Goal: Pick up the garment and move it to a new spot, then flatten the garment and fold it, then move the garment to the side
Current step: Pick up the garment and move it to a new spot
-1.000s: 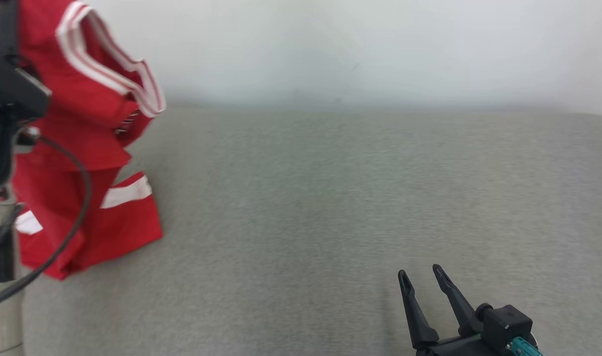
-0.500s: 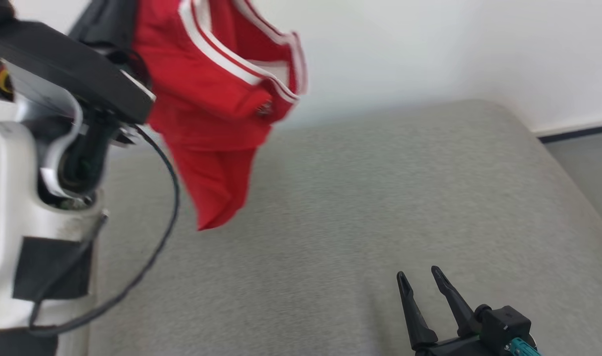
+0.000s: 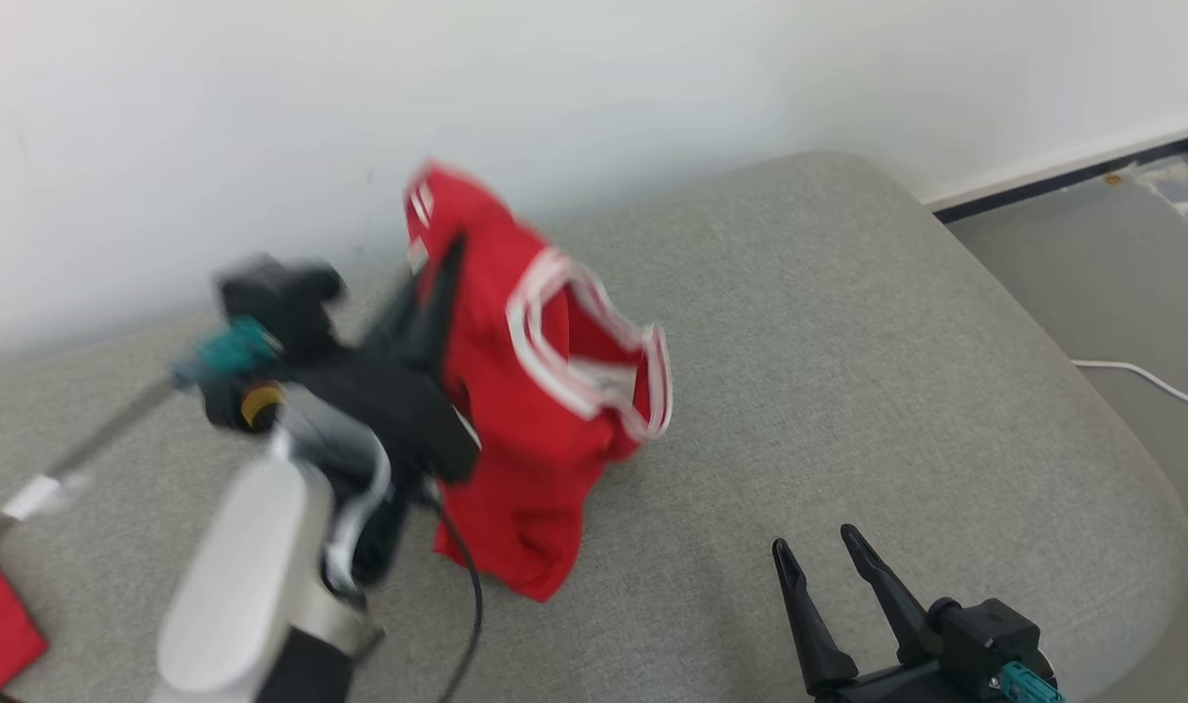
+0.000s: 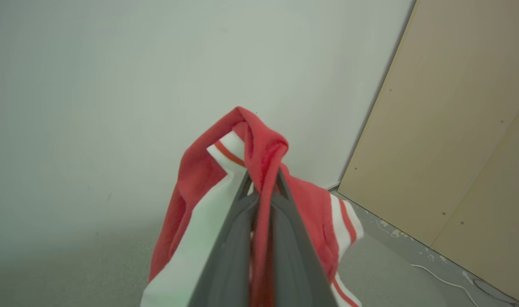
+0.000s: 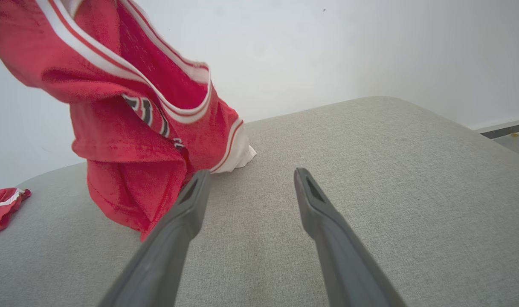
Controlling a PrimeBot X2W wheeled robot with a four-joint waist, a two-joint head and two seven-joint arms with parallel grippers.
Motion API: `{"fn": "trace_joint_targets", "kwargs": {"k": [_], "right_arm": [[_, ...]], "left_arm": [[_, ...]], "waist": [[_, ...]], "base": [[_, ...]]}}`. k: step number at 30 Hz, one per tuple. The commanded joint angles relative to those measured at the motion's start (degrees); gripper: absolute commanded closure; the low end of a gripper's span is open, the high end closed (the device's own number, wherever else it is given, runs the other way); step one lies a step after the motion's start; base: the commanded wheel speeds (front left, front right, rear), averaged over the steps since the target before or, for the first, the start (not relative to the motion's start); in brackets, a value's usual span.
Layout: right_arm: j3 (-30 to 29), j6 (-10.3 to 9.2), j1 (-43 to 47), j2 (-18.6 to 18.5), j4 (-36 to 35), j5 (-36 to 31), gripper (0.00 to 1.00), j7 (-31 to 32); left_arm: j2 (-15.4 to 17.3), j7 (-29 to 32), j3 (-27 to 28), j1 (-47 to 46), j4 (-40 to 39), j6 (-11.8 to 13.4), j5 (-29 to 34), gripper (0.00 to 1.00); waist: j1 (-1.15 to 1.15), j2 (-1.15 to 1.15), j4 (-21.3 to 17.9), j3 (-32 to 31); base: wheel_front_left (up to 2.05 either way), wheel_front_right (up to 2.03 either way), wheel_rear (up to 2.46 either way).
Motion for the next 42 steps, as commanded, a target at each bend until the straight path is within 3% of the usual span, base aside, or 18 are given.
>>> {"fn": "trace_joint_targets", "kwargs": {"k": [1,14,15,16,17,26,32,42], "right_arm": [[0.2,-0.12,-0.1,-0.4,-0.3,0.3,0.00,0.1],[0.3,-0.12,1.5,-0.9,-1.7,0.5,0.00,1.6],[0.1,-0.12,1.6,-0.8,-1.8,0.6,0.00,1.6],[0.1,-0.12,1.6,-0.7,-1.9,0.6,0.00,1.6],[0.0,-0.13,1.7,-0.7,-1.9,0.6,0.00,1.5],[-3.2,-0.12,2.7,-0.4,-2.0,0.2,0.00,1.2],[-7.2,-0.12,3.8,-0.1,-1.8,0.0,0.00,0.6],[-11.7,-0.12,5.6,-1.1,0.3,0.7,0.00,-1.7]], "left_arm": [[-0.2,-0.8,-0.8,1.5,1.4,-0.1,0.7,1.00],[-2.8,-8.5,-7.6,8.5,20.1,0.2,3.4,1.00],[-2.9,-9.5,-7.8,8.5,20.4,0.3,3.3,0.83],[-3.0,-11.0,-7.7,8.6,20.5,0.2,3.3,0.06],[-3.0,-12.2,-7.4,8.8,20.6,0.2,3.1,0.00],[-1.0,-20.5,-4.1,13.4,15.8,2.6,4.8,0.00],[0.6,-20.9,2.5,23.4,3.0,6.2,10.4,0.00],[-0.8,-21.0,10.1,35.4,-4.7,4.8,16.3,0.00]], "waist": [[0.00,0.00,-0.9,0.9],[0.00,0.00,1.2,1.9],[0.00,0.00,1.8,1.8],[0.00,0.00,2.3,1.7],[0.00,0.00,2.9,1.5],[0.00,0.00,9.0,0.1],[0.00,0.00,14.5,-1.4],[0.00,0.00,20.4,-3.4]], "base": [[0.00,0.00,0.00],[0.00,0.00,0.00],[0.00,0.00,0.00],[0.00,0.00,0.00],[0.00,0.00,0.00],[0.00,0.00,0.00],[0.00,0.00,0.00],[0.00,0.00,0.00]]}}
